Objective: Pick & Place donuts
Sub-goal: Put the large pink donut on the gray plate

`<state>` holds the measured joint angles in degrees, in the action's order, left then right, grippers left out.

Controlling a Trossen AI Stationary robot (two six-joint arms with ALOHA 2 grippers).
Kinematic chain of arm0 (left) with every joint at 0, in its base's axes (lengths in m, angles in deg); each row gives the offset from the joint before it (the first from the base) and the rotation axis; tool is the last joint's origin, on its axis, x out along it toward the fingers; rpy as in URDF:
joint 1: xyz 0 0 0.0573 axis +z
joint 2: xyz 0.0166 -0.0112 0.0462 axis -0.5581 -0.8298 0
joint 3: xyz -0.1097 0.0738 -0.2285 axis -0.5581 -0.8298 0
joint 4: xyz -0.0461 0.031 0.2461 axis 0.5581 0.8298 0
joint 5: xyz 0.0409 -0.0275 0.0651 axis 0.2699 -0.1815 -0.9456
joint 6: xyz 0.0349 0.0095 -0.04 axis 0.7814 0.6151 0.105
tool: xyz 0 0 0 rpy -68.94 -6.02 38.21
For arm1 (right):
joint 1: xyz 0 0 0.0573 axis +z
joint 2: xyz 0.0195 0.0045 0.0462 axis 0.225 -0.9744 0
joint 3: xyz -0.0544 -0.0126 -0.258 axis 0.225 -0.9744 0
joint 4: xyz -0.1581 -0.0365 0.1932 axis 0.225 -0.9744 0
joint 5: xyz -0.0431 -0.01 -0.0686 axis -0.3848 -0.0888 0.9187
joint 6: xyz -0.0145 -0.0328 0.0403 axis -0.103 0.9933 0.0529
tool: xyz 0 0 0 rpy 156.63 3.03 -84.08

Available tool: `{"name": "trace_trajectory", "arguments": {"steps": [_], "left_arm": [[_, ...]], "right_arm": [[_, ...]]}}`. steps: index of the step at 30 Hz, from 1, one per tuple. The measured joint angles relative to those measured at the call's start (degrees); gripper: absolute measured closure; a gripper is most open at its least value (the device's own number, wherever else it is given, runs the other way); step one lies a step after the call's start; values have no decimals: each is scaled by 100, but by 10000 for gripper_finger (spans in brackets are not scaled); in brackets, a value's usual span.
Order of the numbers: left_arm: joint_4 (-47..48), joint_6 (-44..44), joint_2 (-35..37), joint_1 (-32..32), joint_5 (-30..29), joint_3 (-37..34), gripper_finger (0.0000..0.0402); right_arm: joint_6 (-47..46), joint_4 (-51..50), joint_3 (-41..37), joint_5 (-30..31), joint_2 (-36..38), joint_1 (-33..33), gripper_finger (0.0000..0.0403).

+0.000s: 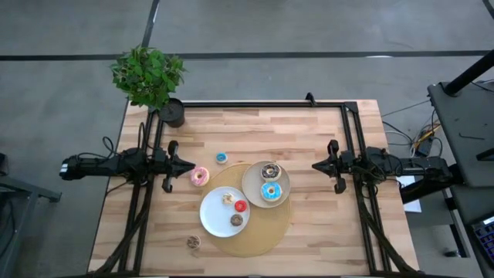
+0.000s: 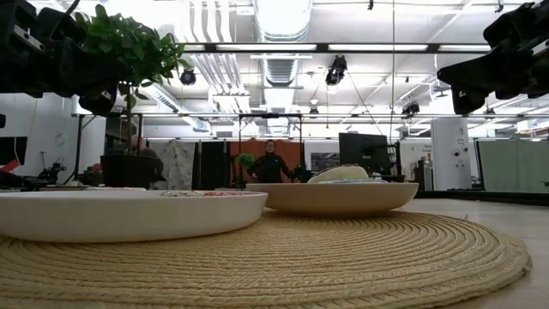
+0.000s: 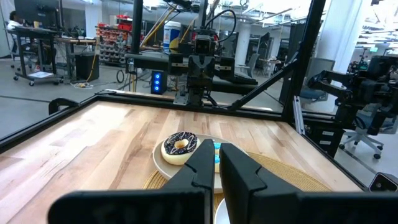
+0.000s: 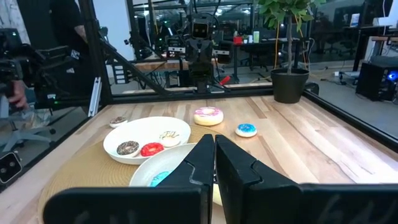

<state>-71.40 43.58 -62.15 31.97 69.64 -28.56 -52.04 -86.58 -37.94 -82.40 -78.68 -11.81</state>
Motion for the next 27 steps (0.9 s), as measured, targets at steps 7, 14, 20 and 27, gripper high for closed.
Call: {"name": "trace_trajectory", "arguments": {"steps": [7,14,20,27], "left_arm": [[-196,-27,0,-1,-4,0,402],[-1342,-431,0,-2,15,0,402],[-2329,-904,2,0,17,-2,402],[-3145,-916,0,-1,19,-2,402]], "right_arm": [[4,0,0,0,-2,0,394],[5,-1,0,0,-2,0,394],[-5,1,0,-2,-2,0,394],[-5,2,0,0,-2,0,394]]}}
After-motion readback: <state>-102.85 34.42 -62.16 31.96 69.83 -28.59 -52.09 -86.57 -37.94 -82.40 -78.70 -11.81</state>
